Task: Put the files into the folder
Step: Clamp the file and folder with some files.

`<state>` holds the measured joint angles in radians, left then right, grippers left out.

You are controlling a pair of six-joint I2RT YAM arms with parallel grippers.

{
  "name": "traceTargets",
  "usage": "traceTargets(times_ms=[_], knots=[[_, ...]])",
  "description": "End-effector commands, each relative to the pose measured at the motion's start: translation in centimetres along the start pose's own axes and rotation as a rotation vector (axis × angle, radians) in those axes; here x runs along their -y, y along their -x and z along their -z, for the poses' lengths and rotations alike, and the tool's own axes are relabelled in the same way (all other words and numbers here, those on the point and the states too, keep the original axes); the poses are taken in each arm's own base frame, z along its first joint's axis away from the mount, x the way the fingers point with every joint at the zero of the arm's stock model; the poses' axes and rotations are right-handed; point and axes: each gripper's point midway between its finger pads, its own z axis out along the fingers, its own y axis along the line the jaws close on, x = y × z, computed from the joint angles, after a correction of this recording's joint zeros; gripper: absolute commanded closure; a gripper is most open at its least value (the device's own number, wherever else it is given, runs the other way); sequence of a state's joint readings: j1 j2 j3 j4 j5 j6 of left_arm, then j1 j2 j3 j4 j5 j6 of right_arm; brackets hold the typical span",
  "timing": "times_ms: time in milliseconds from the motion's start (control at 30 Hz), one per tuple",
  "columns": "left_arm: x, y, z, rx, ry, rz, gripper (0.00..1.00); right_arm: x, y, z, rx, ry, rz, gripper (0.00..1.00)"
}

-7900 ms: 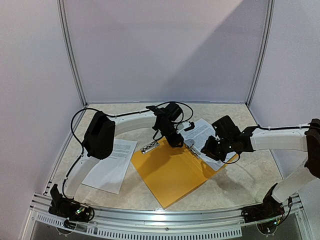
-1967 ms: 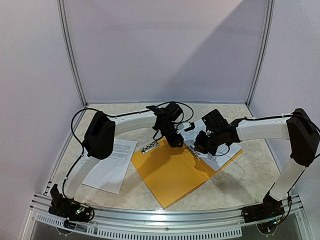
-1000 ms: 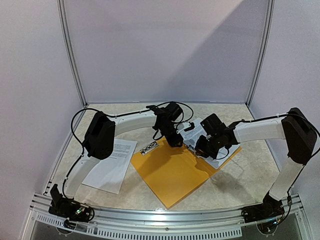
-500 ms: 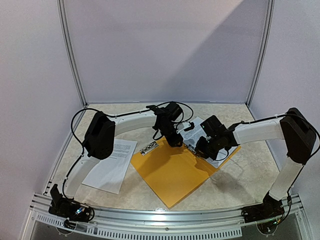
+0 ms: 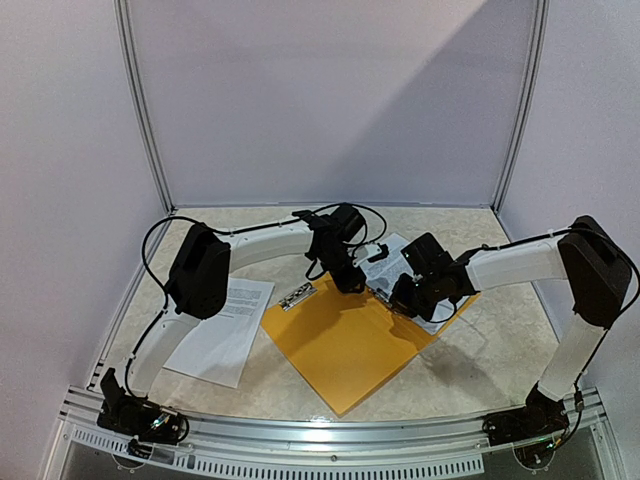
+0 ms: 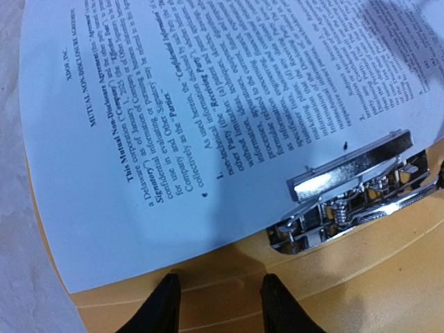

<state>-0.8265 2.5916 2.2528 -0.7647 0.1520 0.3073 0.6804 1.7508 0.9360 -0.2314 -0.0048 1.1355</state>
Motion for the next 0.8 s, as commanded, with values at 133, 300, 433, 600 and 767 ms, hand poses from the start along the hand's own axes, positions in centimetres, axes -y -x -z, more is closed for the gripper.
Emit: traceTargets(times_ms=[133,300,433,600,767], knots=[[2.3,-5.8,-3.3,-0.192,-0.069,-0.002,0.58,12.2,-2.6,-2.8,-0.054,-0.396,-0.026,0.98],[2.3,-5.9,-3.3,-0.193,-0.07,0.0,0.58,12.8,-3.0,-3.3,-0.072,-0.41,-0.023,0.98],[2.3,-5.8,-3.3,-0.191,-0.071,0.001,0.58,13.1,-3.1,-3.3,-0.076,-0.422,-0.022,0.98],[2.3,-5.8,-3.3,-0.191,-0.071,0.001,0.58,12.6,-2.5,-2.6,-0.063,-0.436,-0.006,0.98],[2.3,-5.9,-3.3,-0.192,-0.072,0.0,0.58,10.7,-0.9,-1.5,-0.023,-0.417,0.023,0.98]])
